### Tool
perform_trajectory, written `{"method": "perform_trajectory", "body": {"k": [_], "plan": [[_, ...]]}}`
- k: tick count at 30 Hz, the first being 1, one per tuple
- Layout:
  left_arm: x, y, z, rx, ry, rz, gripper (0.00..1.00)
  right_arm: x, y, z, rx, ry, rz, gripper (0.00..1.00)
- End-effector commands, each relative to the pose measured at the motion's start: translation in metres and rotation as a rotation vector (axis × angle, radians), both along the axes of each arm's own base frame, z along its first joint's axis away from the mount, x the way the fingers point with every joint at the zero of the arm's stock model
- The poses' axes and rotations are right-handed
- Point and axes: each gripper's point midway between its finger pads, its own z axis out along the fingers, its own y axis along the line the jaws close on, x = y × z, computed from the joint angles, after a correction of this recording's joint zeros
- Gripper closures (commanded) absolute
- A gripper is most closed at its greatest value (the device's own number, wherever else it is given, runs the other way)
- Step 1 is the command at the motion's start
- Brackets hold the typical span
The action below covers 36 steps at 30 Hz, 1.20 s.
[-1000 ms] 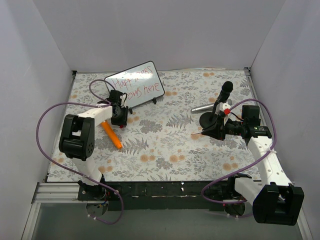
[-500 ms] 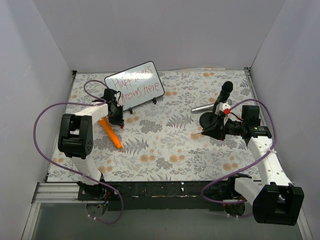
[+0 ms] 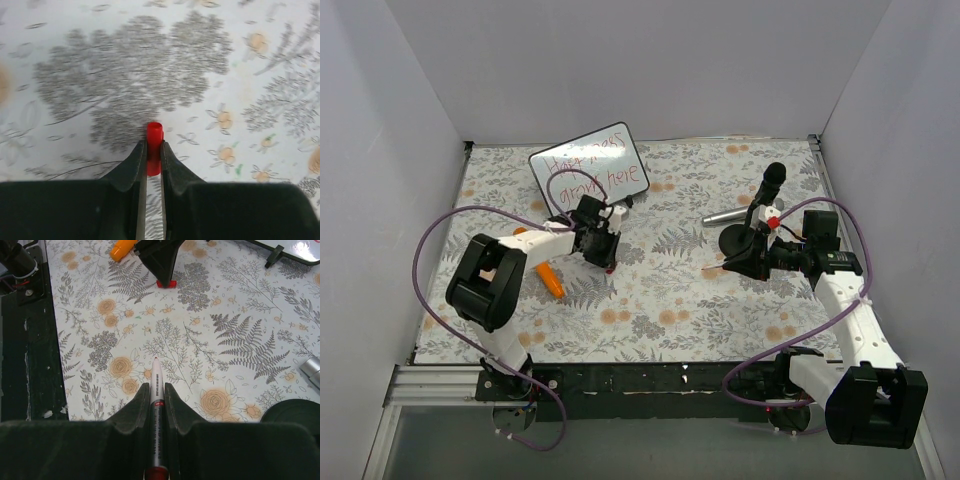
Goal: Write a sentence on the whiteboard
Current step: Pick up the pen cap from the center of the board, then insert the pen cap at the center of the board.
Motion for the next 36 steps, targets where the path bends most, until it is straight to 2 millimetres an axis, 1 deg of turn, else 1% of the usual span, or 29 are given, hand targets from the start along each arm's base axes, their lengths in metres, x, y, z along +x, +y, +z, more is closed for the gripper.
{"method": "perform_trajectory", "body": {"k": [1,2,4,5,7,8,9,10,13,14,15,16,17,19,20,22,27,29,36], "plan": [[-0.014,-0.046,0.025,-0.083,-0.139,-0.184,1.00,-0.003,0.005,0.001,0.042,0.016,0.033,0.99],[-0.019,-0.059,0.027,-0.090,-0.161,-0.234,1.00,-0.003,0.006,0.000,0.048,0.024,0.036,0.99],[-0.020,-0.074,0.033,-0.111,-0.208,-0.279,1.00,-0.005,0.007,-0.001,0.063,0.039,0.042,0.99],[-0.024,-0.084,0.035,-0.120,-0.224,-0.311,1.00,-0.004,0.007,-0.001,0.067,0.042,0.044,0.99],[-0.025,-0.096,0.042,-0.148,-0.261,-0.348,1.00,-0.004,0.008,-0.002,0.075,0.054,0.045,0.99],[-0.029,-0.103,0.044,-0.155,-0.272,-0.370,1.00,-0.004,0.008,-0.003,0.077,0.060,0.045,0.99],[-0.030,-0.107,0.046,-0.162,-0.284,-0.386,1.00,-0.004,0.009,-0.004,0.080,0.061,0.048,0.99],[-0.029,-0.112,0.051,-0.177,-0.301,-0.396,1.00,-0.003,0.009,-0.004,0.080,0.062,0.046,0.99],[-0.037,-0.128,0.064,-0.232,-0.349,-0.463,1.00,-0.003,0.010,-0.006,0.087,0.075,0.049,0.99],[-0.044,-0.133,0.067,-0.253,-0.358,-0.498,1.00,-0.003,0.011,-0.008,0.090,0.090,0.048,0.99],[-0.053,-0.140,0.075,-0.296,-0.368,-0.545,1.00,-0.004,0.011,-0.009,0.092,0.093,0.051,0.99],[-0.055,-0.145,0.078,-0.310,-0.403,-0.583,1.00,-0.003,0.012,-0.010,0.093,0.091,0.052,0.99],[-0.065,-0.148,0.075,-0.315,-0.407,-0.619,1.00,-0.004,0.013,-0.011,0.094,0.100,0.055,0.99],[-0.073,-0.156,0.083,-0.350,-0.459,-0.689,1.00,-0.003,0.013,-0.014,0.093,0.114,0.050,0.99],[-0.080,-0.158,0.081,-0.356,-0.465,-0.716,1.00,-0.006,0.018,-0.016,0.089,0.118,0.075,0.99],[-0.085,-0.164,0.084,-0.378,-0.493,-0.759,1.00,-0.007,0.022,-0.020,0.075,0.127,0.082,0.99],[-0.098,-0.174,0.085,-0.407,-0.517,-0.828,1.00,-0.006,0.026,-0.030,0.050,0.145,0.088,0.99],[-0.100,-0.177,0.086,-0.417,-0.531,-0.842,1.00,-0.007,0.029,-0.033,0.044,0.157,0.096,0.99],[-0.103,-0.176,0.083,-0.433,-0.544,-0.852,1.00,-0.006,0.032,-0.043,0.013,0.181,0.101,0.99]]}}
